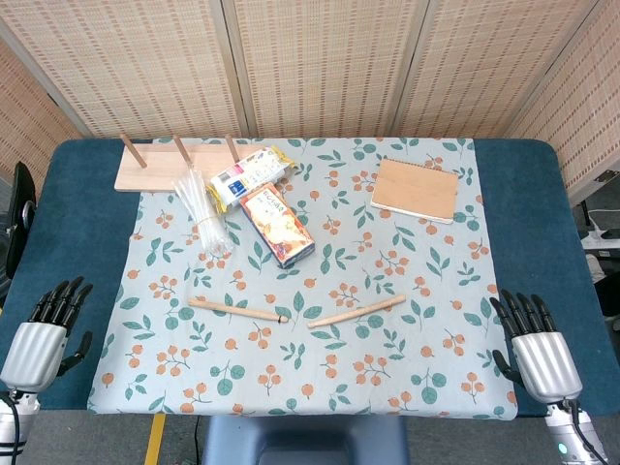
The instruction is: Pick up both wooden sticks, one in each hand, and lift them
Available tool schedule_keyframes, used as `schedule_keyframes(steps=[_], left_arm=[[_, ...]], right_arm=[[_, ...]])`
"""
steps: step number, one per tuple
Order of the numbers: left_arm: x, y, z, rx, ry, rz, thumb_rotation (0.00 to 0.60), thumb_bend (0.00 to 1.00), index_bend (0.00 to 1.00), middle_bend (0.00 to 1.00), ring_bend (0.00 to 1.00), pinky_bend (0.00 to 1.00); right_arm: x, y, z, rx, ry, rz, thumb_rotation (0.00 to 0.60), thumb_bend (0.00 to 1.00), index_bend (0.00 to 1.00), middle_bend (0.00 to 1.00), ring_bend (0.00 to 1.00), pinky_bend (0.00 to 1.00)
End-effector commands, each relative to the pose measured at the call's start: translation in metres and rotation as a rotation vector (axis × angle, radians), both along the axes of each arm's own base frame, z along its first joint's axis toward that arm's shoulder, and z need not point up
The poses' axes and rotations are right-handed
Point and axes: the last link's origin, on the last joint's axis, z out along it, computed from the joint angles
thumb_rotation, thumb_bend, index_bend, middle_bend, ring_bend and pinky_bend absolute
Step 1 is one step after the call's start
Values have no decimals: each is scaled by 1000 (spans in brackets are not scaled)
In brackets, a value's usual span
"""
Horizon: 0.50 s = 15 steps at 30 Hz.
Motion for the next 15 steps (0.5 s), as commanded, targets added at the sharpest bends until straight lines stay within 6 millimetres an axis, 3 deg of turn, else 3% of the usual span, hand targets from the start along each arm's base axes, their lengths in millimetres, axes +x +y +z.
schedule_keyframes(steps=[1, 8, 15], left_arm=[[1, -2, -2, -9, 5, -5, 600, 469, 0, 0, 0, 146], [16, 1, -22, -107, -25, -84, 600, 489, 0, 22, 19, 146], [43, 42, -59, -208, 76, -154, 600, 505, 0, 116, 16, 145]], right_arm=[[0, -1, -1, 3, 3, 12, 520, 303, 0, 0, 0, 0], [3, -1, -2, 12, -12, 56, 518, 304, 0, 0, 0, 0], [5, -8, -6, 23, -13, 65, 519, 304, 0, 0, 0, 0]])
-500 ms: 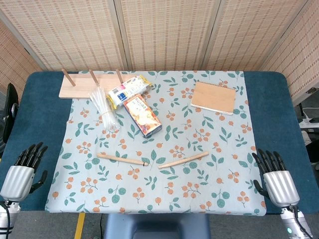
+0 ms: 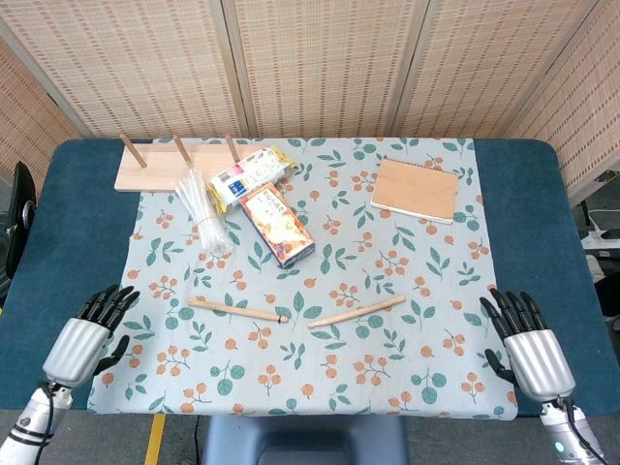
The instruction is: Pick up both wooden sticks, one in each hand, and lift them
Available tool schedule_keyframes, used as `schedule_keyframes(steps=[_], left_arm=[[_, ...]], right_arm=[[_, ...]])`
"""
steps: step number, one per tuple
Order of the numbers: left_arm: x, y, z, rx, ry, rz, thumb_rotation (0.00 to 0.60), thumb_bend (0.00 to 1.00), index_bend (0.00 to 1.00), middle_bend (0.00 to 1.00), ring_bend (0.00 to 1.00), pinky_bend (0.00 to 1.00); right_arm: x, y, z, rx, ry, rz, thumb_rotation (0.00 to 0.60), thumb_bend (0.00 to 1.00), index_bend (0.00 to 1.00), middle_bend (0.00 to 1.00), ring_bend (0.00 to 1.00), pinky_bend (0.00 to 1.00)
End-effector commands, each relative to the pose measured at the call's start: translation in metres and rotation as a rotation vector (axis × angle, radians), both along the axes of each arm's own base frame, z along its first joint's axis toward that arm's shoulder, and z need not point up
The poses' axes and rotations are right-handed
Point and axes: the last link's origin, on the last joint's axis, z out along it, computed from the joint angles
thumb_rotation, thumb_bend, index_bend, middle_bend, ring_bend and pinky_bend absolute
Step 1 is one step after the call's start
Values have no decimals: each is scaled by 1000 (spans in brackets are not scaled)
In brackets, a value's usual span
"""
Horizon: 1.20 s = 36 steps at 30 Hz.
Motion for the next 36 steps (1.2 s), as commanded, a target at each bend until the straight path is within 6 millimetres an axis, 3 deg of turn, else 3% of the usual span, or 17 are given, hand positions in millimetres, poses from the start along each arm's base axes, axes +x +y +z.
schedule_keyframes(steps=[1, 9, 18, 25, 32, 36], left_arm=[[21, 30, -26, -39, 69, -53, 600, 505, 2, 133, 16, 144], [43, 65, -72, -41, 218, -97, 600, 504, 170, 291, 100, 144], [55, 64, -111, -79, 228, -131, 600, 500, 169, 304, 137, 155], [52, 67, -129, -88, 254, -127, 600, 478, 113, 336, 160, 168], [54, 75, -138, -66, 304, -151, 600, 425, 158, 364, 179, 184], [53, 77, -141, -30, 382, -195, 600, 424, 247, 365, 183, 185]], right_arm=[[3, -5, -3, 7, 3, 11, 519, 304, 0, 0, 0, 0], [17, -29, -7, 44, 22, 40, 521, 304, 0, 0, 0, 0], [33, -39, -7, 61, 42, 79, 521, 303, 0, 0, 0, 0], [28, -36, -8, 76, 49, 61, 521, 304, 0, 0, 0, 0], [24, -33, -7, 84, 53, 49, 520, 303, 0, 0, 0, 0], [23, -31, -5, 98, 38, 40, 520, 303, 0, 0, 0, 0]])
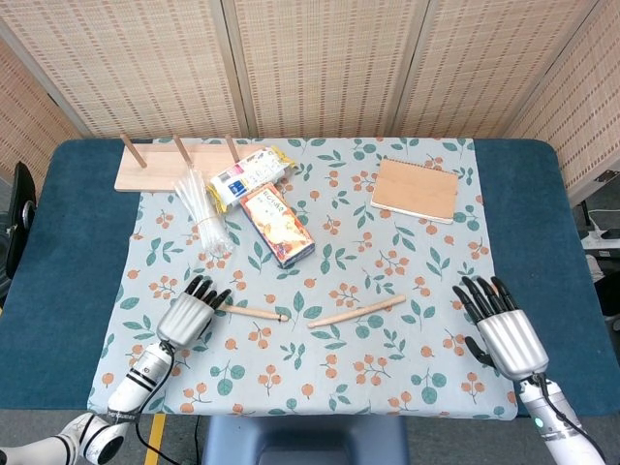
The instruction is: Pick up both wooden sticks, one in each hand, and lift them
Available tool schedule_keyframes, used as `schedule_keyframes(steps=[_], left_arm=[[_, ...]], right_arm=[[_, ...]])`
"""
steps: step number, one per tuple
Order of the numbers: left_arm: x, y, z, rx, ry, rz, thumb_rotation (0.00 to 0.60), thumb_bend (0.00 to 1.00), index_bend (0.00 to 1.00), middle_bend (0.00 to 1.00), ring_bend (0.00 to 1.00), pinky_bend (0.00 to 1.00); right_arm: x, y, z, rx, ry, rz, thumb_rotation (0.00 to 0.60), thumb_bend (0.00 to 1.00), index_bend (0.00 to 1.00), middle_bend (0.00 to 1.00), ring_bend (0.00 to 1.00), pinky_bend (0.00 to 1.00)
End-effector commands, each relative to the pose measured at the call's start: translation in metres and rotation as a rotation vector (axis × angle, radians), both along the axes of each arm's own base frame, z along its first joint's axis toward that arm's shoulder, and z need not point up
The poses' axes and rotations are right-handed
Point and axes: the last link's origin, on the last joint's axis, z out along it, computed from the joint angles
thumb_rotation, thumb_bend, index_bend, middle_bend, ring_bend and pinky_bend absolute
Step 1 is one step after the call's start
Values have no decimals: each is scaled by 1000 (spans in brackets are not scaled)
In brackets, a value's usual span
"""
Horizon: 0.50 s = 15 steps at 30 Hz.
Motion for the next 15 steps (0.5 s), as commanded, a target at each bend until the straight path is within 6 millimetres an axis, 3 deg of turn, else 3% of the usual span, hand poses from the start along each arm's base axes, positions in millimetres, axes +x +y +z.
schedule_keyframes(steps=[1, 4, 15], left_arm=[[0, 1, -3, 23, 53, -42, 600, 424, 279, 368, 187, 185], [-3, -1, -5, 32, 77, -52, 600, 425, 340, 386, 198, 187], [-4, 0, -6, 56, 76, -72, 600, 425, 413, 447, 238, 209]], right_arm=[[-1, 1, 2, 8, -7, -5, 520, 303, 0, 0, 0, 0], [-1, 2, 2, 11, -8, -7, 520, 304, 0, 0, 0, 0], [-2, 6, 3, 15, -8, -12, 521, 304, 0, 0, 0, 0]])
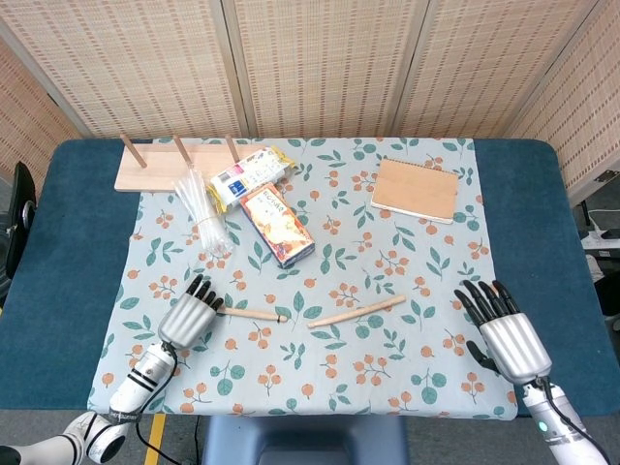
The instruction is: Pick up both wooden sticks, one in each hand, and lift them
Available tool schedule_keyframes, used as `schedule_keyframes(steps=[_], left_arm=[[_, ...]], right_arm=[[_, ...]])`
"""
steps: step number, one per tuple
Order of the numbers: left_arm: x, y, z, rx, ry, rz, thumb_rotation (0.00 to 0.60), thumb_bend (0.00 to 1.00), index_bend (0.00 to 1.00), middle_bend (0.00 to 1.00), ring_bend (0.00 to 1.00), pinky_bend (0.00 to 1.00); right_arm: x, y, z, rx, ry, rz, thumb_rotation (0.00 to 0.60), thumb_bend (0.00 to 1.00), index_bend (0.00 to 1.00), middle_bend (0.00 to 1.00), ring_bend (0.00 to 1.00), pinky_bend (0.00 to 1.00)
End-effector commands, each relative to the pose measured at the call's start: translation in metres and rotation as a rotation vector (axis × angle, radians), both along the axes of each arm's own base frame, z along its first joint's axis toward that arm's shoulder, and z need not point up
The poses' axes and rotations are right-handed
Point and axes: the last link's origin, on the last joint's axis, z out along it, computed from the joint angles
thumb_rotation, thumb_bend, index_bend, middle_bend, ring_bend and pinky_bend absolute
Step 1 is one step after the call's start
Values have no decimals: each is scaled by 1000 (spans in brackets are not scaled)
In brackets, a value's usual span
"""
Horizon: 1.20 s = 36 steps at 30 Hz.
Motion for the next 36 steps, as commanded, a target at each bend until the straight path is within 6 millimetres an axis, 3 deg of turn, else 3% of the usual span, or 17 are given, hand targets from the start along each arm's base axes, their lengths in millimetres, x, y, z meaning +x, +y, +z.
schedule_keyframes(steps=[1, 9, 17, 24, 31, 36], left_arm=[[0, 0, 0, 2, 3, -1, 600, 425, 417, 452, 241, 210], [-3, 0, 0, 0, 22, 4, 600, 425, 427, 469, 251, 212], [-2, 1, 0, 4, 28, -4, 600, 425, 525, 578, 329, 221], [-4, 0, 0, 3, 34, 0, 600, 424, 544, 593, 337, 222], [-3, -1, 6, 37, 2, -49, 600, 498, 781, 837, 487, 254], [-7, -2, 10, 52, -21, -66, 600, 518, 881, 930, 566, 266]], right_arm=[[0, 0, 0, 2, 0, -2, 519, 304, 0, 0, 0, 0], [0, 1, 1, -5, 0, -2, 521, 303, 0, 0, 0, 0], [0, 1, 1, -5, -1, -5, 520, 303, 0, 0, 0, 0], [0, 1, 2, -9, 1, -4, 522, 304, 0, 0, 0, 0], [12, -8, -11, 40, 19, 53, 519, 303, 0, 0, 0, 0], [24, -18, -19, 77, 54, 90, 519, 304, 0, 0, 0, 0]])
